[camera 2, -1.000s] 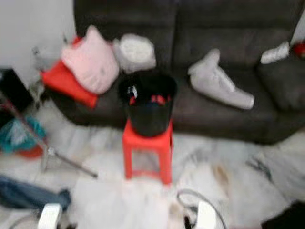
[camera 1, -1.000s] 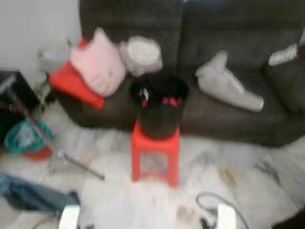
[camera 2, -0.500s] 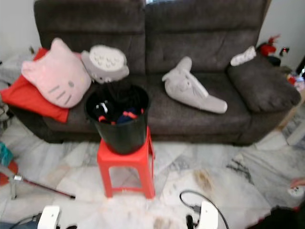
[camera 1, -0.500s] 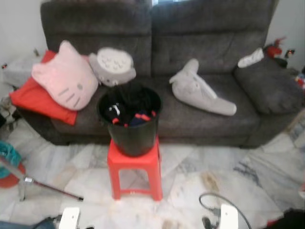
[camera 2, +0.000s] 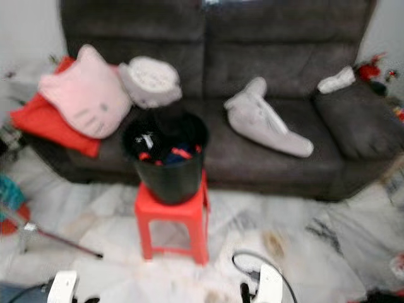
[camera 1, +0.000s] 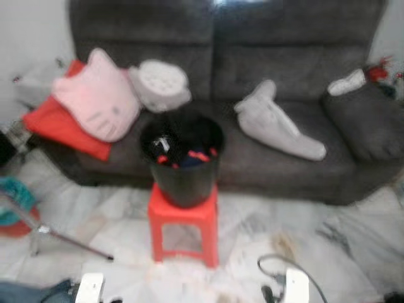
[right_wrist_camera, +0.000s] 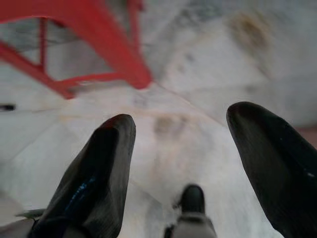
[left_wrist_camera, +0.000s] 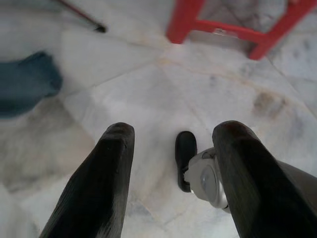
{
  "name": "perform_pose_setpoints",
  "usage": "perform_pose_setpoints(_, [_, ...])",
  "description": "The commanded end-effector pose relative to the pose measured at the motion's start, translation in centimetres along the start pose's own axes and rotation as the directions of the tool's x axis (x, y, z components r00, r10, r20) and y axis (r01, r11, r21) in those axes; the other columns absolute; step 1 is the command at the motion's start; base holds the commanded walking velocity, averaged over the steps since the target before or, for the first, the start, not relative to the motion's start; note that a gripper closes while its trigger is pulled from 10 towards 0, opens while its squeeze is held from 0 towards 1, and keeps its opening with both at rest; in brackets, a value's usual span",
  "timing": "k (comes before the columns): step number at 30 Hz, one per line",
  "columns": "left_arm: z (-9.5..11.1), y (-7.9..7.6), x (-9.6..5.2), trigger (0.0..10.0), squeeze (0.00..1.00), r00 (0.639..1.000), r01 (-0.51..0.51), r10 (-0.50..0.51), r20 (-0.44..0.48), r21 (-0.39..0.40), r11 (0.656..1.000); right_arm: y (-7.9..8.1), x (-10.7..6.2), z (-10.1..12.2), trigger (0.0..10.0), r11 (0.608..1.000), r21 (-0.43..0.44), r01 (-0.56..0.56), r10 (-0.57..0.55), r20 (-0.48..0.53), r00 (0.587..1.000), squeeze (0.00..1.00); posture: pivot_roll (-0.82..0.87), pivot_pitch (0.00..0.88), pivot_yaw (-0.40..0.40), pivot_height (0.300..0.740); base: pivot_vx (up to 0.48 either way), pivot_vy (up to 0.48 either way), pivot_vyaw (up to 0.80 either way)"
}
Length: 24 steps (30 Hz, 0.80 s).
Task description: Hang hanger
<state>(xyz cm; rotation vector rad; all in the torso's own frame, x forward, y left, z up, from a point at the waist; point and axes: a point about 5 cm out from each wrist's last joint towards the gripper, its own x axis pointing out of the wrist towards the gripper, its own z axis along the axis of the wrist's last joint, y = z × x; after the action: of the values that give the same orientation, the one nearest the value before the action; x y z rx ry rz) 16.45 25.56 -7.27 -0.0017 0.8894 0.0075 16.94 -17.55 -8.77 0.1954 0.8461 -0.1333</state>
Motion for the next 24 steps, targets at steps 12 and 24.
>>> perform_pose_setpoints(12, [-0.54, 0.41, -0.26, 10.0, 0.00, 1.000, -0.002, 0.002, -0.024, 0.013, 1.000, 0.41, 0.12, 0.24, 10.0, 1.000, 0.011, -0.005, 0.005, 0.006, 1.000, 0.00, 0.00, 0.000, 0.030, 0.740, 0.170, 0.000, 0.04])
perform_pose_setpoints(24, [-0.50, 0.47, -0.28, 10.0, 0.00, 1.000, -0.001, 0.001, -0.019, 0.006, 1.000, 0.73, 0.18, 0.38, 10.0, 0.999, 0.030, -0.012, 0.012, 0.012, 1.000, 0.00, 0.00, 0.000, 0.029, 0.740, 0.000, 0.000, -0.23])
